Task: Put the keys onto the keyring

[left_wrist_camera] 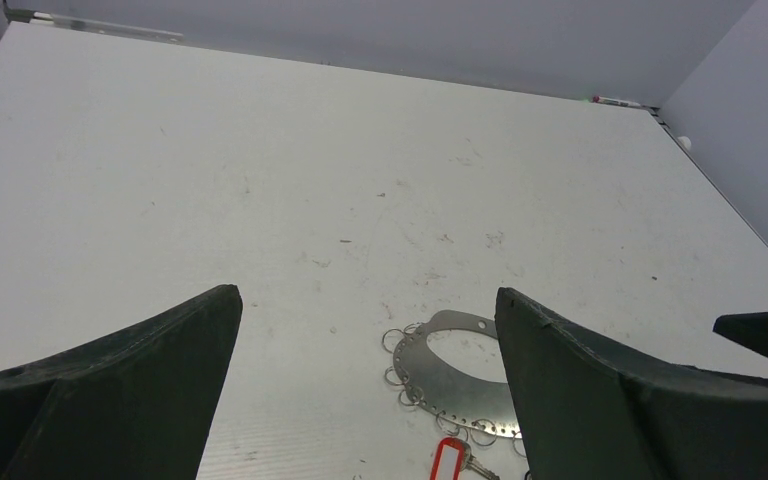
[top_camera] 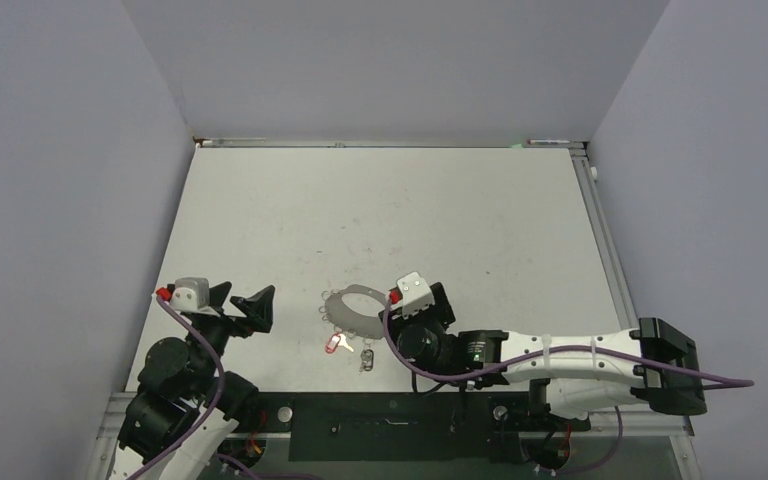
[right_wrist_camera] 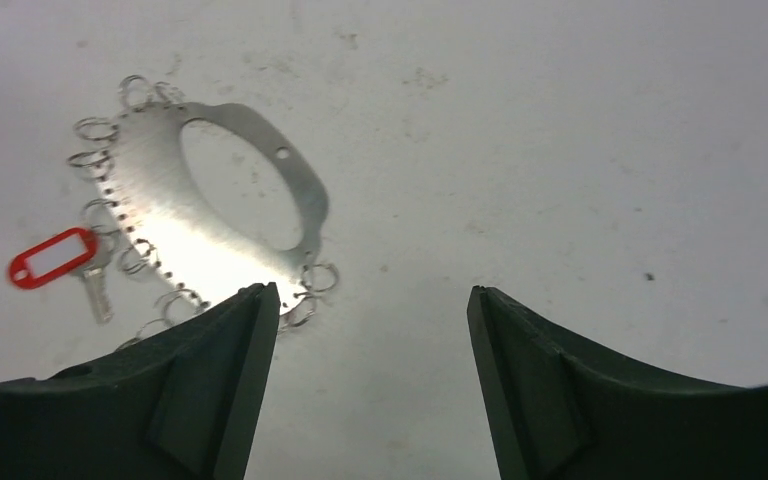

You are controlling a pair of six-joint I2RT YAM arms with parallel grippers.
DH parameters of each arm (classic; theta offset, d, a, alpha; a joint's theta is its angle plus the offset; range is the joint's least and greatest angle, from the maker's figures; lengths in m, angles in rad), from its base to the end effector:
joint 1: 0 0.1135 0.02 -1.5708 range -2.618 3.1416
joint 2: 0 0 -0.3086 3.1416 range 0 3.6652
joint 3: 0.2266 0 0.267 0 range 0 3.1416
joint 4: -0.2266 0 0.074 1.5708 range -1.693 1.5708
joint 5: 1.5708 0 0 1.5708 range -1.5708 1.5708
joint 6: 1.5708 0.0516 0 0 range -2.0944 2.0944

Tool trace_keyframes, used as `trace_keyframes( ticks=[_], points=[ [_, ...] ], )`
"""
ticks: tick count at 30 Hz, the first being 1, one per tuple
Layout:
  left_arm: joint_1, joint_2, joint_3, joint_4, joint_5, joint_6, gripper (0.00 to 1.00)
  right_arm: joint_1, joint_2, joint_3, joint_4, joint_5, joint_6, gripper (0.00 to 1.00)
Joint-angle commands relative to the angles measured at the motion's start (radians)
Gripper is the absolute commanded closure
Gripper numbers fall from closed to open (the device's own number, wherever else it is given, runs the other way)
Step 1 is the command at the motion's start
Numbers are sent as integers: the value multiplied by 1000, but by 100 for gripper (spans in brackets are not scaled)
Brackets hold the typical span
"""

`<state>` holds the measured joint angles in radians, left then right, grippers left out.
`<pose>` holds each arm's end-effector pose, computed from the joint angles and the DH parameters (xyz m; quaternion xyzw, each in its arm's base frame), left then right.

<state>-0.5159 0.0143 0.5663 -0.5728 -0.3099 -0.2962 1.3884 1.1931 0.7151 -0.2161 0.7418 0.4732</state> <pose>0.0292 0.0015 0.3029 -0.0299 0.7134 -0.1718 0.6787 0.0798 0.2404 0.2623 -0.2348 0.8250 0.1213 0.4995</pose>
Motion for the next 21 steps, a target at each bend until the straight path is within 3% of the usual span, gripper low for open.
trace_keyframes(
  ticks=[1, 2, 5, 11, 21],
  points=[
    [5, -10, 1, 36, 9, -3, 4, -23, 18, -19, 180, 330, -266, 26],
    [5, -9, 1, 36, 9, -3, 4, -55, 34, 14, 145, 305, -253, 21],
    [5, -28, -2, 38, 9, 0, 4, -149, 52, 115, 49, 133, -150, 19],
    [5, -41, -3, 39, 9, 3, 4, -174, -76, 49, 205, -51, -123, 14],
    [5, -45, -5, 40, 12, 4, 4, -172, -100, 58, 184, -75, -56, 14]
  ],
)
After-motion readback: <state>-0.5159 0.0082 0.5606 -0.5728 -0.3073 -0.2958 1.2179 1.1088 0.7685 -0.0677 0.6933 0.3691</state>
